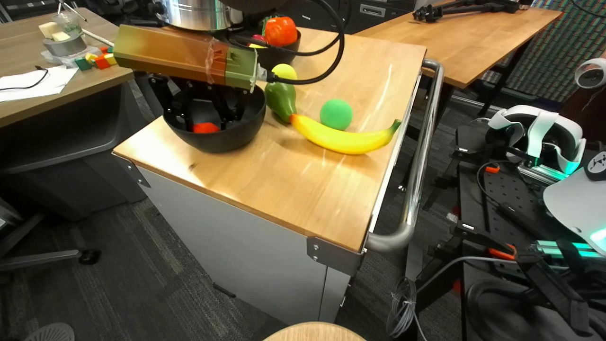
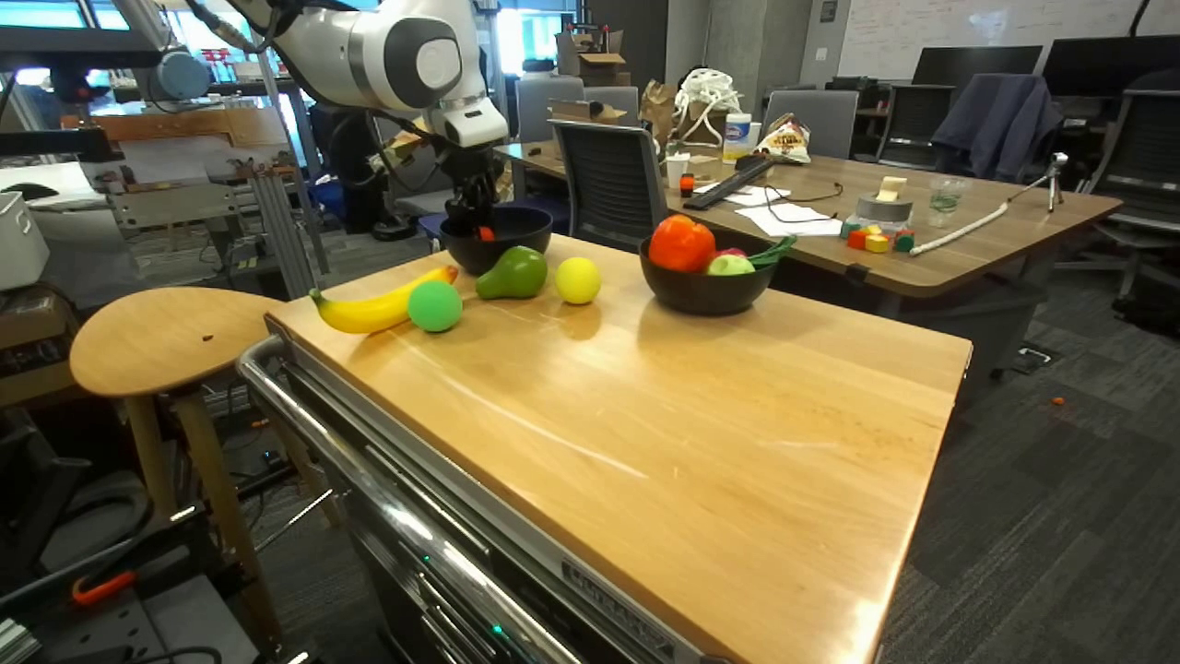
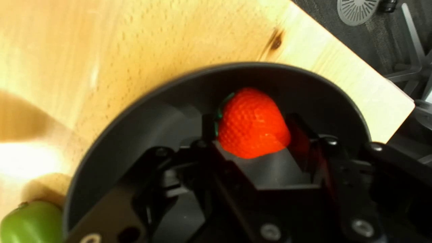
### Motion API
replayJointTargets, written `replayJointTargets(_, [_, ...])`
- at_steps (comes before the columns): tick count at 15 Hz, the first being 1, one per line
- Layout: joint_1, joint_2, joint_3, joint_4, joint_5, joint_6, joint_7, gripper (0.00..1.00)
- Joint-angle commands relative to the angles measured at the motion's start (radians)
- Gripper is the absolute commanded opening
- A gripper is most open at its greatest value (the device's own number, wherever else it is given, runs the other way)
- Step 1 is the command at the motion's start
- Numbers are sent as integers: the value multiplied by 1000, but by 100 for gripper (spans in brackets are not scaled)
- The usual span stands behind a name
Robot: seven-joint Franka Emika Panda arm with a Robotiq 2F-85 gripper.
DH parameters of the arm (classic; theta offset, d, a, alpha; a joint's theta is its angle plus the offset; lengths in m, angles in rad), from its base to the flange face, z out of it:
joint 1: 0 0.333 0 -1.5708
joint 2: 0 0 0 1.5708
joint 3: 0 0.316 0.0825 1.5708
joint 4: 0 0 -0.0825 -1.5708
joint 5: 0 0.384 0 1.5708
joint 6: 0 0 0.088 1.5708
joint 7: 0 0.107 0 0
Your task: Take the fruit and vegetable toys out of the black bowls and put them on the counter
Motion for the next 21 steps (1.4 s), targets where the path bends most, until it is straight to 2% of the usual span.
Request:
replayJointTargets(1, [4,-18,-2,20,5,-18,-14,28])
replayJointTargets(4, [18,-143,-18,-62,-82,-13,-85,28])
replayJointTargets(7, [-17,-281,-6,-146,-120,-15,-183,28])
replayJointTargets(11, [-87,-484,-1,-312,-52,-42,-270,28])
replayJointTargets(13, [-125,-546,-8,-398,-30,-52,-290,28])
replayJointTargets(17, [-198,-579,-24,-501,-22,-86,-344,28])
replayJointTargets(21, [-247,-548,-34,-533,-46,-59,-382,28])
